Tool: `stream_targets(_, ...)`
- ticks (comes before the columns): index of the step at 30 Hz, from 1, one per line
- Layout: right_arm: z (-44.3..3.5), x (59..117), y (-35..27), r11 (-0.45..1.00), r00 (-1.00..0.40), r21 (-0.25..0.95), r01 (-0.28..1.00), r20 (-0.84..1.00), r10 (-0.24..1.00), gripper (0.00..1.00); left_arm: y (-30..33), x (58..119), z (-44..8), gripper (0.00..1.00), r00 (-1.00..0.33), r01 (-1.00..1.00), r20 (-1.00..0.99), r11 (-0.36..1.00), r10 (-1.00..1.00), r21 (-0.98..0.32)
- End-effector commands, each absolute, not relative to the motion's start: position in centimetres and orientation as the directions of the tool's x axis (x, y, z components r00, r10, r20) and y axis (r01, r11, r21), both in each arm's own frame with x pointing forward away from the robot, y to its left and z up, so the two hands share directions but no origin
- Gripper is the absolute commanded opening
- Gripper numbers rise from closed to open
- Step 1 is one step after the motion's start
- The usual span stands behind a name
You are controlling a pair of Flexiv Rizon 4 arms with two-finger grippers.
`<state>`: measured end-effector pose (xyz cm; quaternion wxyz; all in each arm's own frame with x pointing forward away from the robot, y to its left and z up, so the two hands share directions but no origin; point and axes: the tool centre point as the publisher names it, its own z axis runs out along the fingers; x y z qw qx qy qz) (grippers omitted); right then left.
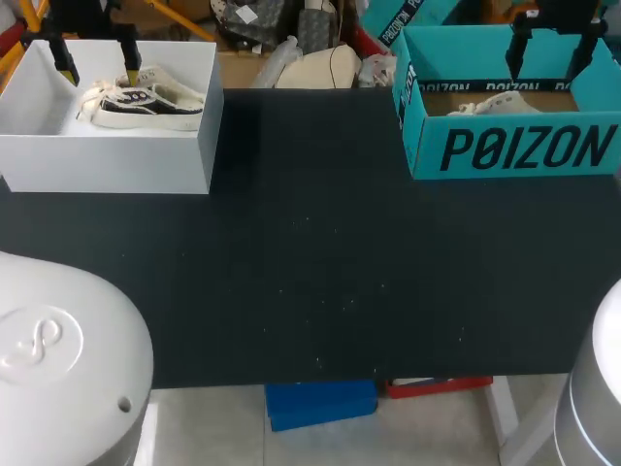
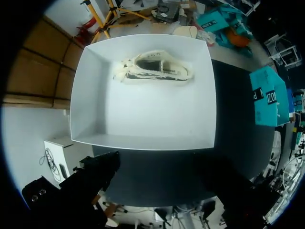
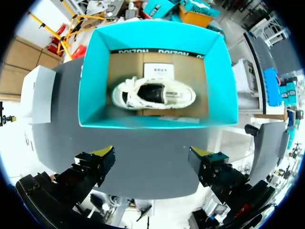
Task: Take the shoe out of the shoebox, open the shoe tongue, remove and reinsert the insole, then place the shoe into the shoebox
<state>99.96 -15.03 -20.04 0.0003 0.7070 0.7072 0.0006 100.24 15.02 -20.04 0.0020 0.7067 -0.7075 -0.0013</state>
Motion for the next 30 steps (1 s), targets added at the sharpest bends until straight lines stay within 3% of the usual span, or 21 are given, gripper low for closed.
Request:
stream_targets(1,-20.0,100.0,-15.0,0.000,0.000,0.001,1.000,0.000,1.000,1.00,14.7,100.0,-19.8,1.00,-0.085,-0.996,0.002,0.085,-0.996,-0.027)
stream_targets(6,-20.0,100.0,-15.0,0.000,0.000,0.001,1.000,0.000,1.000,1.00,14.4,99.1,-18.5,1.00,-0.603,-0.779,-0.014,0.593,-0.797,-0.204)
stream_targets(8,-20.0,100.0,-15.0,0.000,0.000,0.001,1.000,0.000,1.000,1.00,15.0,98.4,-18.3,1.00,-0.821,-0.531,-0.086,0.809,-0.565,-0.251)
stream_targets(10,-20.0,100.0,-15.0,0.000,0.000,0.001,1.000,0.000,1.000,1.00,15.9,97.8,-18.6,1.00,-0.930,-0.272,-0.179,0.929,-0.321,-0.252)
stream_targets(17,-20.0,100.0,-15.0,0.000,0.000,0.001,1.000,0.000,1.000,1.00,17.0,97.7,-18.9,1.00,-0.963,-0.054,-0.245,0.973,-0.110,-0.225)
stream_targets(25,-20.0,100.0,-15.0,0.000,0.000,0.001,1.000,0.000,1.000,1.00,17.0,97.7,-18.9,1.00,-0.963,-0.054,-0.245,0.973,-0.110,-0.225)
stream_targets(30,-20.0,100.0,-15.0,0.000,0.000,0.001,1.000,0.000,1.000,1.00,17.5,99.5,-20.4,1.00,-0.971,-0.024,-0.233,0.993,-0.051,-0.119)
